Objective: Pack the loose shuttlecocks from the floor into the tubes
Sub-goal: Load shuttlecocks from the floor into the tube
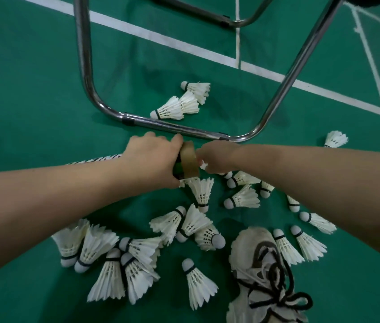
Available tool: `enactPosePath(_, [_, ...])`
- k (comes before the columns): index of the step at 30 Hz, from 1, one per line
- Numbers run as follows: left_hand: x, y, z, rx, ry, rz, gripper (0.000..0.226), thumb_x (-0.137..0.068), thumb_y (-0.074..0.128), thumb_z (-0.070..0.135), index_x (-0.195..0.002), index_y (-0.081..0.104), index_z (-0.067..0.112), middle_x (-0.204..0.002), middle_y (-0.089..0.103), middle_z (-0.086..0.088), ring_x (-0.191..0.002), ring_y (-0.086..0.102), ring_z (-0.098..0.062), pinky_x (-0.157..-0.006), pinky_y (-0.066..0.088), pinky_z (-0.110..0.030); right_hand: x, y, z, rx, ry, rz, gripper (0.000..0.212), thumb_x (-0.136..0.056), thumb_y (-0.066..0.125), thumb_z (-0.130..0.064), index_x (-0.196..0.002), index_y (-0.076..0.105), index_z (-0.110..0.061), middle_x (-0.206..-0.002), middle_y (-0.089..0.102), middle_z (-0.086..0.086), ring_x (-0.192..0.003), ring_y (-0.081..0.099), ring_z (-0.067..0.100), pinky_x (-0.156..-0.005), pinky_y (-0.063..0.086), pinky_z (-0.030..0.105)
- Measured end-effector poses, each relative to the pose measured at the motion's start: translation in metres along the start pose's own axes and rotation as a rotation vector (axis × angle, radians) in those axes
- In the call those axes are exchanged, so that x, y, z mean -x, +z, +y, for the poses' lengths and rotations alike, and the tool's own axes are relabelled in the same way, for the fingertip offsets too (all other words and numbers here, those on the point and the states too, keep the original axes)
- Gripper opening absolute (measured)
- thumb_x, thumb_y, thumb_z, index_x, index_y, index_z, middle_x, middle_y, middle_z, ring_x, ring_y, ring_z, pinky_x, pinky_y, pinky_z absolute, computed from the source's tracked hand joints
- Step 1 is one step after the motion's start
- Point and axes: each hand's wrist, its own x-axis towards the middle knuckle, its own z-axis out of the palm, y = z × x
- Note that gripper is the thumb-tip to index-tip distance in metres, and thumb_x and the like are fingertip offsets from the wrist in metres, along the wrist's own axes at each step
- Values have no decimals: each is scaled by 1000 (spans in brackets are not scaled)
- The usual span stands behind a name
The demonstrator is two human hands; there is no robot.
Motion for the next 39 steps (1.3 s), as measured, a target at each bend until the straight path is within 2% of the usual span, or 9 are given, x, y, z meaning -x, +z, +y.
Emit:
enactPosePath(3, [12, -6, -1, -7, -14, 6, 57, -71, 65, 52, -109, 37, 22, -81, 43, 3, -80, 40, -22, -65, 35, -32, 6, -6, -16, 57, 26, -26, 27, -90, 50, -16, -117, 54, -17, -113, 59, 3, -99, 56, 23, -82, 48, 33])
enactPosePath(8, [30, -12, 0, -34, -32, 6, 52, -72, 64, 52, -96, 28, 22, -80, 43, 1, -80, 42, -23, -62, 36, -33, 21, 8, -41, 46, 116, -9, 17, -90, 48, -24, -89, 60, -11, -73, 51, -1, -66, 51, 18, -56, 42, 27])
enactPosePath(13, [49, -9, 10, -94, -11, -20, 53, -73, 65, 52, -96, 27, 21, -79, 44, 0, -81, 42, -24, -59, 35, -33, 43, 43, -59, -59, 136, -146, 34, -93, 47, -46, -86, 51, -13, -78, 51, 1, -83, 49, 22, -70, 38, 29])
enactPosePath(18, [62, -10, 18, -86, -8, -57, 55, -72, 68, 52, -98, 30, 20, -71, 42, 2, -80, 44, -24, -57, 36, -32, 61, 55, -67, -183, 190, -171, 46, -96, 45, -42, -127, 53, -9, -128, 55, 9, -116, 51, 27, -96, 42, 33])
enactPosePath(23, [73, -9, 19, -70, 16, -63, 58, -69, 71, 54, -98, 33, 20, -71, 46, 1, -74, 47, -24, -56, 41, -31, 59, 57, -71, -259, 313, -105, 33, -95, 47, -41, -95, 57, -9, -114, 58, 12, -95, 53, 26, -78, 41, 30])
enactPosePath(26, [79, -6, 21, -92, 24, -69, 58, -70, 69, 55, -99, 34, 20, -71, 48, 1, -74, 47, -23, -52, 37, -29, 58, 65, -89, -319, 394, -87, 47, -96, 45, -39, -125, 51, -2, -130, 52, 15, -117, 51, 30, -91, 41, 34])
enactPosePath(28, [82, -4, 22, -102, 28, -76, 56, -71, 68, 55, -97, 33, 19, -69, 47, 1, -74, 46, -23, -49, 33, -27, 57, 71, -102, -383, 404, -52, 50, -98, 43, -36, -132, 45, 0, -137, 47, 15, -125, 45, 30, -97, 39, 32])
enactPosePath(35, [83, -2, 27, -104, 21, -105, 58, -70, 69, 56, -97, 34, 19, -69, 49, 0, -62, 43, -17, -52, 40, -28, 79, 79, -101, -708, 460, 188, 38, -100, 35, -13, -136, 44, -4, -140, 45, 14, -127, 44, 29, -98, 39, 32])
enactPosePath(39, [87, -8, 24, -115, 13, -87, 59, -69, 70, 56, -97, 34, 18, -69, 50, 0, -61, 45, -18, -52, 39, -28, 96, 82, -85, -806, 515, 244, 35, -99, 39, -17, -127, 54, -2, -131, 53, 17, -122, 48, 29, -98, 37, 30])
